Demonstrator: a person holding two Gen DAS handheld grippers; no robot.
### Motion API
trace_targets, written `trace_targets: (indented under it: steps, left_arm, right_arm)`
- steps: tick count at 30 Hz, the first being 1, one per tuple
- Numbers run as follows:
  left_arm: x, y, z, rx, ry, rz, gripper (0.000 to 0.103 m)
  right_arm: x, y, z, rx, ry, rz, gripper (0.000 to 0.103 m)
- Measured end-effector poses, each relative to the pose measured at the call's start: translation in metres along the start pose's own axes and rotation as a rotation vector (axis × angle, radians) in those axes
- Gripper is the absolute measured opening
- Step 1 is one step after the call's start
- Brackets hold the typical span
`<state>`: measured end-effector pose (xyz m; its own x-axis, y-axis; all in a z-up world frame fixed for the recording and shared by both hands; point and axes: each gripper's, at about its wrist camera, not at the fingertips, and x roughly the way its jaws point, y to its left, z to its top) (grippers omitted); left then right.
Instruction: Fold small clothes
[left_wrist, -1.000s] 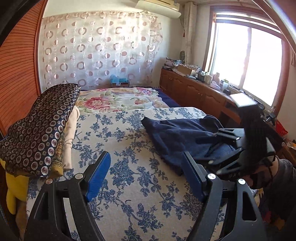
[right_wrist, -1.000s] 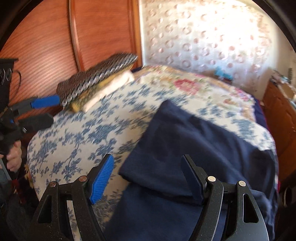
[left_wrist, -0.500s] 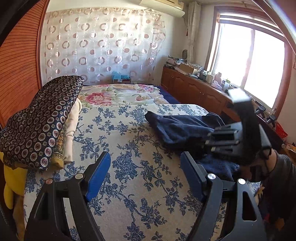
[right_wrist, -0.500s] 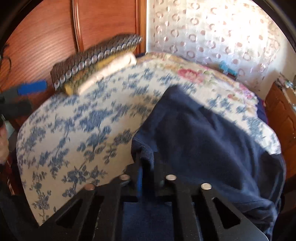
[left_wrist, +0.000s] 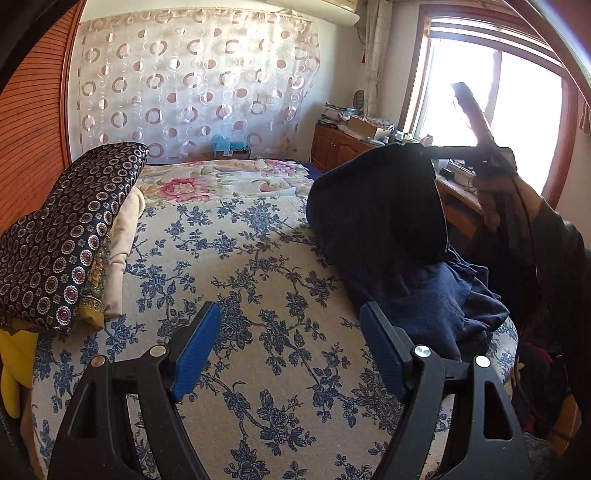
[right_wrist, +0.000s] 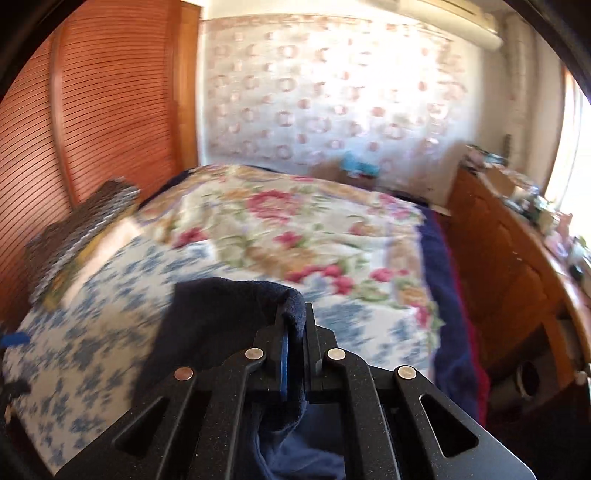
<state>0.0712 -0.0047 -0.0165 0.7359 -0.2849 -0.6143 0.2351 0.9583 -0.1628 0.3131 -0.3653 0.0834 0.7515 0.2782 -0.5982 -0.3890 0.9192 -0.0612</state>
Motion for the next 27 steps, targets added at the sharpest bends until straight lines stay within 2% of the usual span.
trace_targets:
  steps: [6,9,10,12,16,20,23,27]
  left_arm:
    - [0.006,-0.01,-0.003,0.012,0.014,-0.015,0.078]
    - [0.01,-0.015,-0.005,0.017,0.023,-0.028,0.078]
    - [0.011,-0.018,-0.006,0.02,0.026,-0.033,0.078]
    - [0.015,-0.024,-0.007,0.027,0.036,-0.04,0.078]
    - [0.02,-0.035,-0.009,0.04,0.046,-0.057,0.078]
    - [0.028,-0.045,-0.009,0.048,0.058,-0.071,0.078]
    - [0.033,-0.051,-0.008,0.052,0.064,-0.077,0.078]
    - [0.041,-0.058,-0.007,0.054,0.075,-0.084,0.078]
  right_arm:
    - [0.031,-0.019,-0.002,0.063,0.109,-0.12,0.005]
    - [0.028,-0.017,-0.014,0.078,0.114,-0.131,0.026]
    - [0.021,-0.017,-0.019,0.082,0.1,-0.111,0.033]
    - [0.006,-0.016,-0.03,0.081,0.078,-0.069,0.039]
    - [-0.034,-0.017,-0.067,0.054,0.051,-0.025,0.04]
    - [-0.058,-0.02,-0.114,0.048,0.09,0.036,0.04]
    - [-0.06,-0.02,-0.142,0.052,0.134,0.063,0.04]
    - [-0.049,-0.023,-0.166,0.047,0.188,0.033,0.04]
